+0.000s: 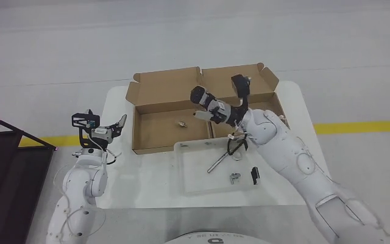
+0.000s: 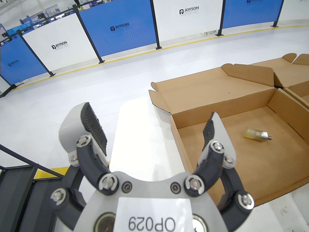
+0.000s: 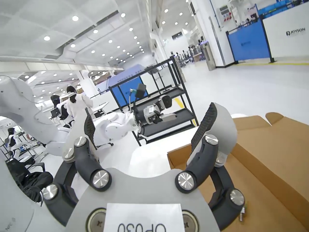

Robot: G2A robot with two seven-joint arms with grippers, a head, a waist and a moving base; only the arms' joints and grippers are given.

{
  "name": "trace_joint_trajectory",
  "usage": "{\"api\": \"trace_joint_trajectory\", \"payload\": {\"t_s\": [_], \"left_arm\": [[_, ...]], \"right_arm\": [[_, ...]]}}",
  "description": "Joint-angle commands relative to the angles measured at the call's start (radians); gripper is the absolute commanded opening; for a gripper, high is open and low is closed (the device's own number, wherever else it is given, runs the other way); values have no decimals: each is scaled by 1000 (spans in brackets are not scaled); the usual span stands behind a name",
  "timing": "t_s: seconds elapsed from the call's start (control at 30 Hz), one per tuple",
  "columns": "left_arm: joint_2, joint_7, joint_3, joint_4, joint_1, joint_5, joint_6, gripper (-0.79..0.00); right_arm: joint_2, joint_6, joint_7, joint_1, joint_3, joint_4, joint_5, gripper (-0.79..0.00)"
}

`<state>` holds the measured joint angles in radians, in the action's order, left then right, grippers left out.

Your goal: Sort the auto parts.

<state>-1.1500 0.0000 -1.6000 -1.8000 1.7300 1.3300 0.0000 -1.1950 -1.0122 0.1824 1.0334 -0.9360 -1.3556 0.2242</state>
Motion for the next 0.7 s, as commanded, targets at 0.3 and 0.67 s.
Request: {"api": "trace_joint_trajectory", "payload": {"t_s": [0.3, 0.67], "left_arm": [[0, 0, 0, 0, 0, 0, 0, 0], [0, 0, 0, 0, 0, 0, 0, 0]], "right_arm": [[122, 0, -86, 229, -252, -160, 42, 0], [181, 0, -297, 325, -312, -178, 138, 0]]}}
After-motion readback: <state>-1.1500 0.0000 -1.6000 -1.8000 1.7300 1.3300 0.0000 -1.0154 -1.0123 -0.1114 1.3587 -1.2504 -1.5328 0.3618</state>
